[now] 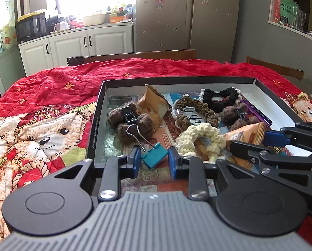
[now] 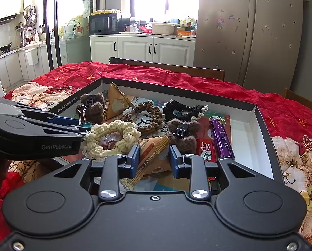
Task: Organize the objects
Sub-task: 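Lower the binder clip and snack packet into the box and open the grippers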
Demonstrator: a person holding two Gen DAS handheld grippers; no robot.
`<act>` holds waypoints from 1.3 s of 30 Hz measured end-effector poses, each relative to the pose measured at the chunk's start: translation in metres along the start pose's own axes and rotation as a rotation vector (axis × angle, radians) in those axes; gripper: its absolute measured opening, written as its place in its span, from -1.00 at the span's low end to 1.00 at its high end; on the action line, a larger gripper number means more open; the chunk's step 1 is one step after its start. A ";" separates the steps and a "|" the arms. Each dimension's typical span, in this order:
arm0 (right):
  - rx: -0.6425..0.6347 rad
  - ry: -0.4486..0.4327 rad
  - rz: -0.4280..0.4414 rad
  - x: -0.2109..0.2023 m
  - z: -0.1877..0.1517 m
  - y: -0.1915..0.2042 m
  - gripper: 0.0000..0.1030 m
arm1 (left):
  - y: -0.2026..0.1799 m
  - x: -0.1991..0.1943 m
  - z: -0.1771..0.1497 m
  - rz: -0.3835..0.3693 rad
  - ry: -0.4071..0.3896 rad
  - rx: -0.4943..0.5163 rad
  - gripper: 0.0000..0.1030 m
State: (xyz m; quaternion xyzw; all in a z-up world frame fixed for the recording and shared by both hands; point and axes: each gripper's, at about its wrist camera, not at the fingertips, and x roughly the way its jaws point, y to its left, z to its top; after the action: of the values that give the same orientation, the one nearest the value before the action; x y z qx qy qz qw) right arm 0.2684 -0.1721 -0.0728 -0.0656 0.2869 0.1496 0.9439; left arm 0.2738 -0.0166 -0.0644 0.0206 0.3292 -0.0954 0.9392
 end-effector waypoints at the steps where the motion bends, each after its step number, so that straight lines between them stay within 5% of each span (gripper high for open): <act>1: 0.000 0.000 0.000 0.000 0.000 0.000 -0.43 | 0.000 0.000 0.000 -0.001 0.000 -0.001 -0.37; 11: 0.012 0.000 -0.003 0.000 -0.001 -0.002 -0.41 | -0.001 -0.002 0.000 0.005 0.000 0.013 -0.23; 14: 0.014 -0.002 -0.002 0.000 -0.001 -0.002 -0.40 | -0.001 -0.002 -0.001 0.003 -0.001 0.014 0.00; 39: -0.008 -0.050 -0.014 -0.024 0.011 0.000 -0.28 | -0.002 -0.029 0.013 0.042 -0.058 0.027 0.40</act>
State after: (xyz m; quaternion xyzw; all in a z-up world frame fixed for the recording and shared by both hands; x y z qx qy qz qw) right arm 0.2550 -0.1757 -0.0500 -0.0677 0.2622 0.1457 0.9515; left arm 0.2589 -0.0148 -0.0359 0.0377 0.2998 -0.0805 0.9499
